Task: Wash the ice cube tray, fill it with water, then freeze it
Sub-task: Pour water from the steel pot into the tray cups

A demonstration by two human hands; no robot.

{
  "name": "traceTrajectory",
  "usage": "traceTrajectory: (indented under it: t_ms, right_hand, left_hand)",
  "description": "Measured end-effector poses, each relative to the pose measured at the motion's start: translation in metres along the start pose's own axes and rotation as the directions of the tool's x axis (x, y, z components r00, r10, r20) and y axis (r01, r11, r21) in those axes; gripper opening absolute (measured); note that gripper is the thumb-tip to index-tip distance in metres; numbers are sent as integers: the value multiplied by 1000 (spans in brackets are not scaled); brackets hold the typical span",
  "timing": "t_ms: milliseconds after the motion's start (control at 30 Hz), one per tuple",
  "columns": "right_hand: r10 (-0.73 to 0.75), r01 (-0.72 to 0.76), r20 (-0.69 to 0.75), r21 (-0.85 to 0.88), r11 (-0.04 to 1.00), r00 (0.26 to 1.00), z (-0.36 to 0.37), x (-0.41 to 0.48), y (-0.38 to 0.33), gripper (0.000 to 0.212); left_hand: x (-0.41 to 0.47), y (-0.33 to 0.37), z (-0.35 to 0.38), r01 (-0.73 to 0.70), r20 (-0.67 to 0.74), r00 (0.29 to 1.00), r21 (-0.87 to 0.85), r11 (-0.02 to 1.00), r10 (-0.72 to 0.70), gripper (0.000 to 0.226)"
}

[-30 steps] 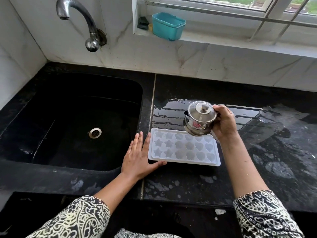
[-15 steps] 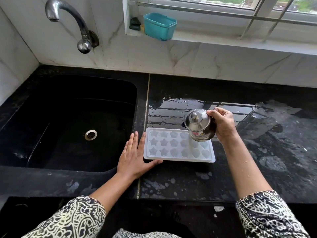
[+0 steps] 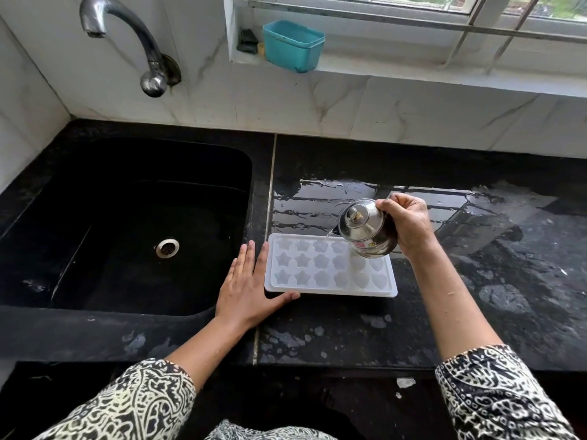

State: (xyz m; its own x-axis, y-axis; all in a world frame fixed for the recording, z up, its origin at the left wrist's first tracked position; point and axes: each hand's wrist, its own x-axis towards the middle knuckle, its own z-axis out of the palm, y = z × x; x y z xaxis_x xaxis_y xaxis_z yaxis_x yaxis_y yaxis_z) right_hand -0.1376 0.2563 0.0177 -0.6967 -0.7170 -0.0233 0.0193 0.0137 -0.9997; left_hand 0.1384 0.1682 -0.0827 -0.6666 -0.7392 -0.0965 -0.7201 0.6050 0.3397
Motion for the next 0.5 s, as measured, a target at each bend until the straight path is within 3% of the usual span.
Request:
traceTrajectory:
  t_ms: [500]
  right_hand:
    - [5,-5,7,-15,1000,1000,0,0,2,50]
  left_hand:
    - [0,-2,2,-2,-3,1000,11,1000,2,125]
